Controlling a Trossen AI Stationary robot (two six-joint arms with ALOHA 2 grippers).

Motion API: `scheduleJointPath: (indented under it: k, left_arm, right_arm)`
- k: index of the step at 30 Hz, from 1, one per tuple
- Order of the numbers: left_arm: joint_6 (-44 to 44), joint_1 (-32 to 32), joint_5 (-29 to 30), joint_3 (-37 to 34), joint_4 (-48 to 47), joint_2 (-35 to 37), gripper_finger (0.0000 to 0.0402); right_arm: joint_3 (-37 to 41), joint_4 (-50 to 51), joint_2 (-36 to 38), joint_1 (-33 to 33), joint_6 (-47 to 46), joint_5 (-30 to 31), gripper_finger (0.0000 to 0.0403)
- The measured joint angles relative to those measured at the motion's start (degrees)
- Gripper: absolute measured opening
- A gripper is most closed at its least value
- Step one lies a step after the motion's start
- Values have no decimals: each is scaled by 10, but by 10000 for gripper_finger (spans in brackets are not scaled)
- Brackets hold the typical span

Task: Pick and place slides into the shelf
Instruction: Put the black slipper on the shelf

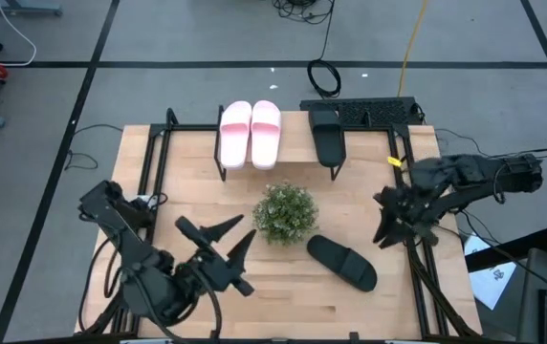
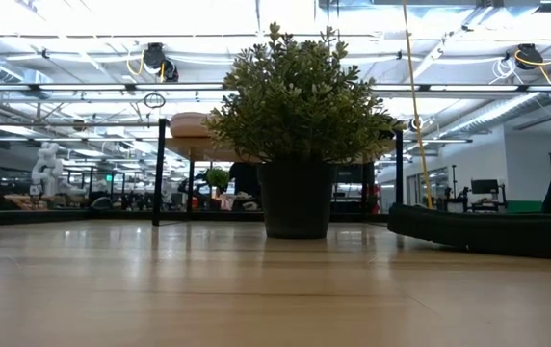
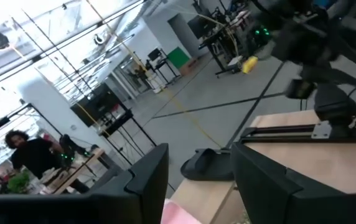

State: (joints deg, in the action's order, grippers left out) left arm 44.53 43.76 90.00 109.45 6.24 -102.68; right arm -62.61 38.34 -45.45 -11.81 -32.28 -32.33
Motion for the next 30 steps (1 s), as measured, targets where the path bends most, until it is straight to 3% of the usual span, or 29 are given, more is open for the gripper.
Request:
scheduleJointPath:
  k: [4,8,14,18,24,30]
  left_arm:
    - [18,-14,0,0,0,2,182]
    - [18,-32,0,0,-4,0,182]
    - [18,-54,1,0,-4,-2,182]
    - [17,-64,0,0,-4,-2,182]
    - [17,-81,0,0,-4,-2,182]
    - [15,-84,0,0,-4,-2,182]
  right_arm:
    - [0,143,-2,-63,1,100,95]
    - [0,213,-35,-129,12,157,95]
    - [0,223,-122,-241,40,177,95]
    - [0,271,-191,-304,85,240,95]
    - [0,278,-262,-346,136,361,95]
    - [0,251,-312,-364,165,382,95]
